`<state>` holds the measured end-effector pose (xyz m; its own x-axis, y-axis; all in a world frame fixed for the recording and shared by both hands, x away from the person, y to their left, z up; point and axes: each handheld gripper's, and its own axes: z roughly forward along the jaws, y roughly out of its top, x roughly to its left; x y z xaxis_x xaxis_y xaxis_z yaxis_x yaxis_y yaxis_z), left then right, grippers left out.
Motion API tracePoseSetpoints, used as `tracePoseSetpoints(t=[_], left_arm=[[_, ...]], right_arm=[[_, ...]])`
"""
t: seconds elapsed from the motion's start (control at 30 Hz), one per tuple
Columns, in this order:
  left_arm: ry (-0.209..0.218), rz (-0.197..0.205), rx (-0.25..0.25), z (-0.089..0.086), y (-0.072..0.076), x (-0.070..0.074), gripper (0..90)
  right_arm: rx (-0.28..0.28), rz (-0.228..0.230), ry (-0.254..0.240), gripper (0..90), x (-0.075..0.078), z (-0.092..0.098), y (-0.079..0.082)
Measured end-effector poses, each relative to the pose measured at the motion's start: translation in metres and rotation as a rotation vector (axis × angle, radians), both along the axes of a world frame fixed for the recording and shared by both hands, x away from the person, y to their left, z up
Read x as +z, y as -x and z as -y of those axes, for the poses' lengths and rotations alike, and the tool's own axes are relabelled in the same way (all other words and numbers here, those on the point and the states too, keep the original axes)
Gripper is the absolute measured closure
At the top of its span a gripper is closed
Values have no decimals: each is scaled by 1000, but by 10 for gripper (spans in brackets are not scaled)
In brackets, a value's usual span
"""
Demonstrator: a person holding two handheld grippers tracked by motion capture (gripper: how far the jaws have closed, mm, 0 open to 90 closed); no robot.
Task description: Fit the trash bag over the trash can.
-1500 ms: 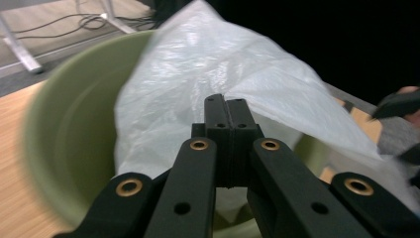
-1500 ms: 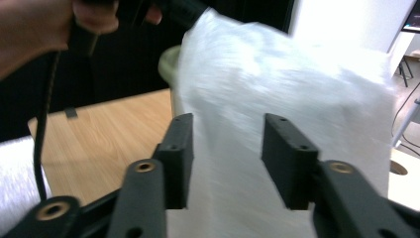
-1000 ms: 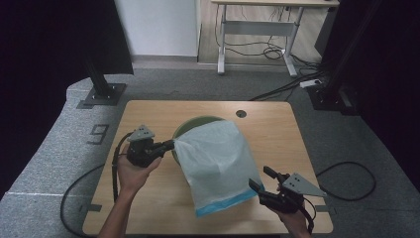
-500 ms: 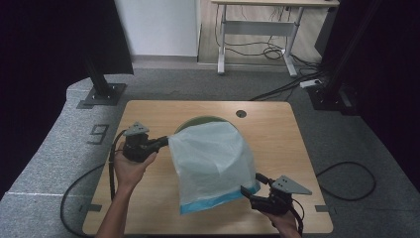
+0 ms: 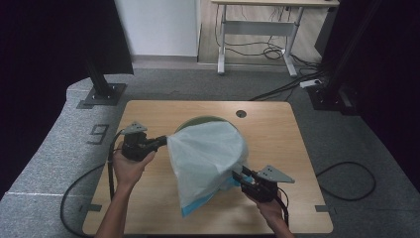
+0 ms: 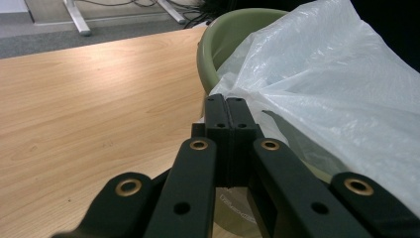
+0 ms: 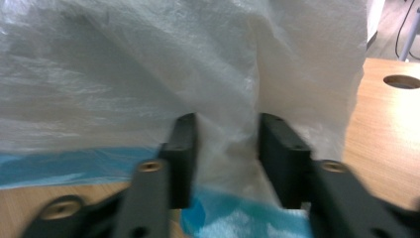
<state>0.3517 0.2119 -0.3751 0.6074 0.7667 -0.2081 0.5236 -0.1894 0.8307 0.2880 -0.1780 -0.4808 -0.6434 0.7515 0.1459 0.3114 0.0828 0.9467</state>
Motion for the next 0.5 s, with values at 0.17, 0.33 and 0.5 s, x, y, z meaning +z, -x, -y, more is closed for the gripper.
tracePoseSetpoints(t=[0.17, 0.33, 0.5], left_arm=[[6, 3, -3, 0, 1, 0, 897], [19, 20, -18, 4, 4, 3, 897], [13, 29, -39, 14, 3, 7, 895]], right_arm=[[11, 43, 14, 864, 2, 0, 2], [-15, 73, 10, 879, 11, 10, 9], [-51, 113, -10, 879, 28, 28, 15]])
